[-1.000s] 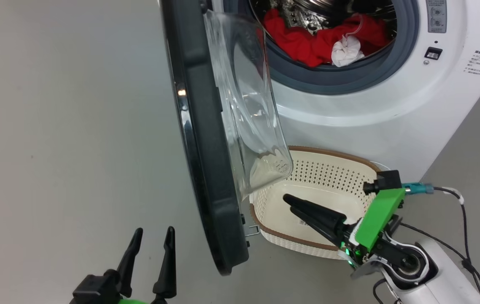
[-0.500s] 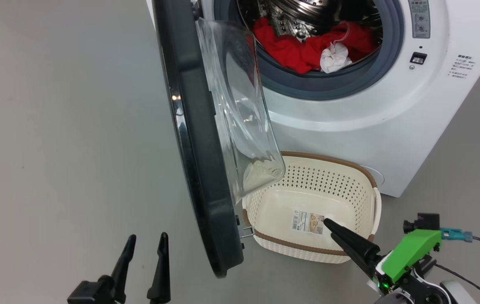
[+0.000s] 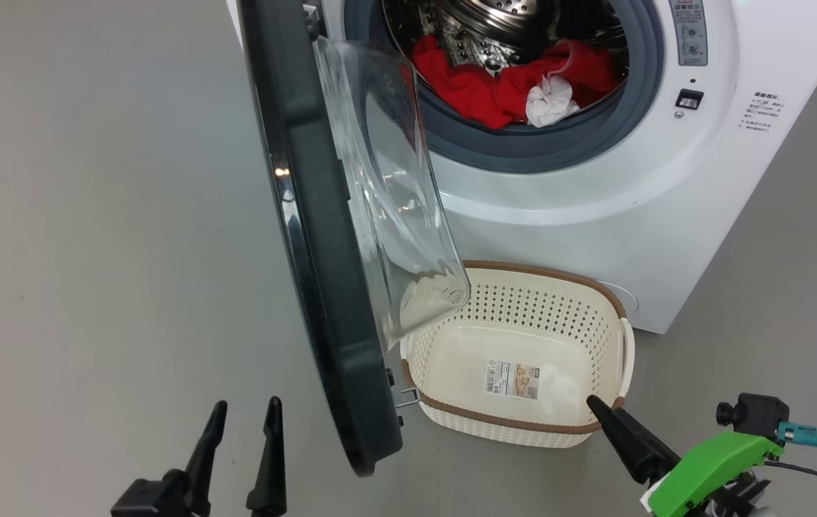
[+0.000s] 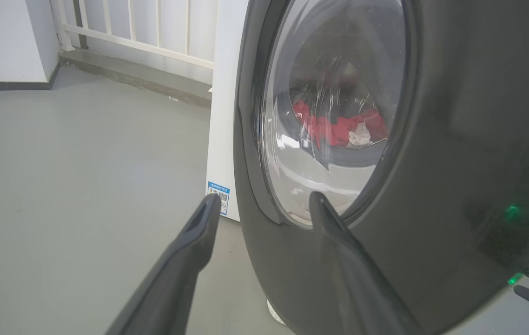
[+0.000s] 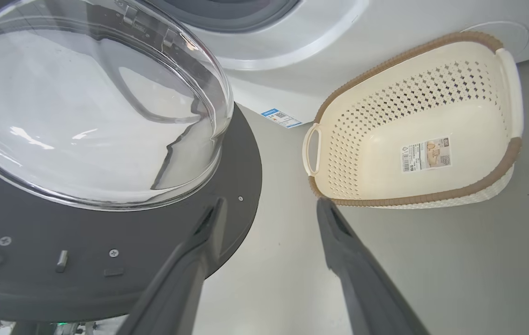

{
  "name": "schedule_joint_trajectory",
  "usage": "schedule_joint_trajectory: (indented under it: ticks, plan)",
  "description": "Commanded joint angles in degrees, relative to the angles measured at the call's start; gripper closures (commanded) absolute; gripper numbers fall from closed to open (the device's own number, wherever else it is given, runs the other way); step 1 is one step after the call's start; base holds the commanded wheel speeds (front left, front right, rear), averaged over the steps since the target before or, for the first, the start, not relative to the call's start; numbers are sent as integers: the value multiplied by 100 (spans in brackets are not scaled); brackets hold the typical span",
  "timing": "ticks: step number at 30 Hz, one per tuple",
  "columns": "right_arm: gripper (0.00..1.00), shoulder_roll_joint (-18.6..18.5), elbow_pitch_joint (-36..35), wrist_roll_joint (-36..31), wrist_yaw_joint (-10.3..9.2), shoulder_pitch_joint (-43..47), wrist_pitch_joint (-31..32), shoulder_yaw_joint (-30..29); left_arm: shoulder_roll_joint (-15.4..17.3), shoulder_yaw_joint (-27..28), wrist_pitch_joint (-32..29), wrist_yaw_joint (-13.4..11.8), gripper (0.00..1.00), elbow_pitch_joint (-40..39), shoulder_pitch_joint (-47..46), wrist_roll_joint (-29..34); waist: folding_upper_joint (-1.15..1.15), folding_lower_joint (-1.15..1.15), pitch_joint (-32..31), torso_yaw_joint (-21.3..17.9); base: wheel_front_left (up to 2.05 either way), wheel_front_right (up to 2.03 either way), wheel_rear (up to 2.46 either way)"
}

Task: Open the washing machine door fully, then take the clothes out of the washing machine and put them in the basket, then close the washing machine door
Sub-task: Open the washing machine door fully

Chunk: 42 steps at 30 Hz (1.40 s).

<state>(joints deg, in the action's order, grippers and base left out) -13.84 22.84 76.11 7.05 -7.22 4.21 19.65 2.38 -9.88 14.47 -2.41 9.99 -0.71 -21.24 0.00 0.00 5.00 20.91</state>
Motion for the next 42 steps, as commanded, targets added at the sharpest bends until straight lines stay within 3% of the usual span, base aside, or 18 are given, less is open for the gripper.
schedule_joint_trajectory:
  ticks: [1,6,12,19,31,42]
  plan:
    - [0,-154,-97,-198,44,-42,-272,237,50,202,53,56,0,-95,-15,47,0,0,-5,-6,0,0,0]
    - [0,-511,204,-863,44,-177,-1495,1011,50,229,53,54,0,-102,-11,39,0,0,8,-39,0,0,0]
    - [0,-646,566,-1403,44,-378,-1910,1247,50,256,53,56,0,-103,-22,45,0,0,30,-82,0,0,0]
    - [0,-376,250,-2880,44,-113,-1919,136,50,283,53,54,0,-114,-40,44,0,0,68,-112,0,0,0]
    - [0,180,-682,-4864,44,600,-1920,-1182,50,284,53,48,0,-123,-72,42,0,0,91,-99,0,0,0]
    - [0,669,-1299,-5714,44,1089,-1921,-1915,50,288,53,57,0,-117,-75,41,0,0,68,-107,0,0,0]
